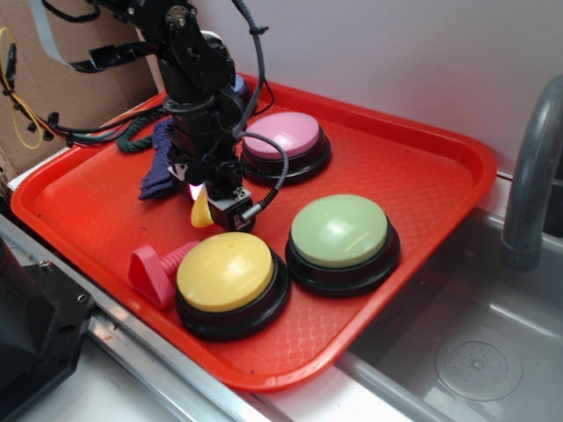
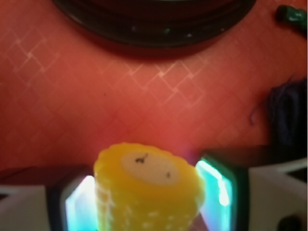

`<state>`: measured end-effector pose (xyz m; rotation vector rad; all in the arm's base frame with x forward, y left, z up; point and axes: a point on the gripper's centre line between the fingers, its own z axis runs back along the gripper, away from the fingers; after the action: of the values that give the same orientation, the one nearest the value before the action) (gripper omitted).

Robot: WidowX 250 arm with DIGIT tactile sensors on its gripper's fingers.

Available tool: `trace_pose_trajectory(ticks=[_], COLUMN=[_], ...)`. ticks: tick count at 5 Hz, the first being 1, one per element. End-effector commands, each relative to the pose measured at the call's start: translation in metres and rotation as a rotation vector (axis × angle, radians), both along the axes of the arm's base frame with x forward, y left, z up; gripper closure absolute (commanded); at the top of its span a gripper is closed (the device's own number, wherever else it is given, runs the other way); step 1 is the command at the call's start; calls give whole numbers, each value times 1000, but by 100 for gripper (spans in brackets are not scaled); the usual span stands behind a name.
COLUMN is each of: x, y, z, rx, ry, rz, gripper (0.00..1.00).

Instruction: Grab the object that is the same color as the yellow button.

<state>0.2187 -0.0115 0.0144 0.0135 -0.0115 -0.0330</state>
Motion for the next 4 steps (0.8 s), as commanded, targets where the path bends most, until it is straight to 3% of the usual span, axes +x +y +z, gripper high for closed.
trace_pose_trajectory(ticks=[1, 2, 4], x=[8, 12, 9], y=[5, 7, 40], z=[55, 94, 173], rx=[-16, -4, 6], ry=[40, -20, -165], rz=[44, 91, 276], gripper=[100, 100, 100])
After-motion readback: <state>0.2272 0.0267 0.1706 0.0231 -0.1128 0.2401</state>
